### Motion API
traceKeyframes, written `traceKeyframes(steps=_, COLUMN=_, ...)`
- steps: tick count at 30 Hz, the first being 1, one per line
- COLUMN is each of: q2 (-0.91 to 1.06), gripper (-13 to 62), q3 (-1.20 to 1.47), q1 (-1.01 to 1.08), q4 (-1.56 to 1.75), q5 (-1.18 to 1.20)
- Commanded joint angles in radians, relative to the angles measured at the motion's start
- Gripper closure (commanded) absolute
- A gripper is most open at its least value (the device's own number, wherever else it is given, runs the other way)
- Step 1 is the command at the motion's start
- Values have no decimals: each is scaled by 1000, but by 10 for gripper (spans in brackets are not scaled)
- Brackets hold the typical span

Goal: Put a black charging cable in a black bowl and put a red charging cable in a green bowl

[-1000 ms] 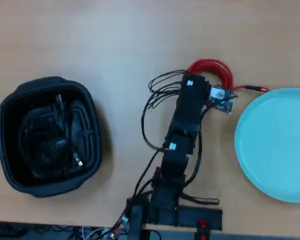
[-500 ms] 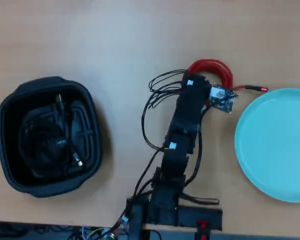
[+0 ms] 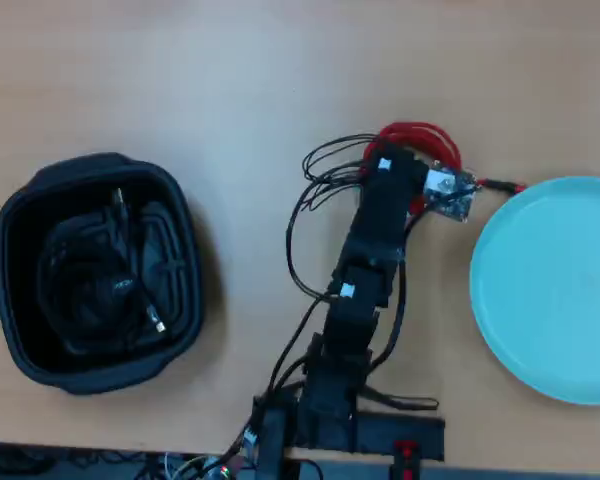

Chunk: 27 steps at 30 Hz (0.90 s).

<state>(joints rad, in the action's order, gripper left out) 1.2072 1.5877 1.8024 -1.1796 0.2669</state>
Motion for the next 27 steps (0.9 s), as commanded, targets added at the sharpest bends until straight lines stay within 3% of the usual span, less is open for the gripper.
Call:
traceKeyframes(steps=1, q2=-20, gripper=572, q3=-3, q1=2, q4=-8, q5=-5)
traceKeyframes(steps=7, q2=3, gripper=569, q3=-3, q1=0, q4=-12, q5=-2)
traceKeyframes(steps=27, q2=718, gripper=569, q3=6, q1=-11, q4=2, q5=-3)
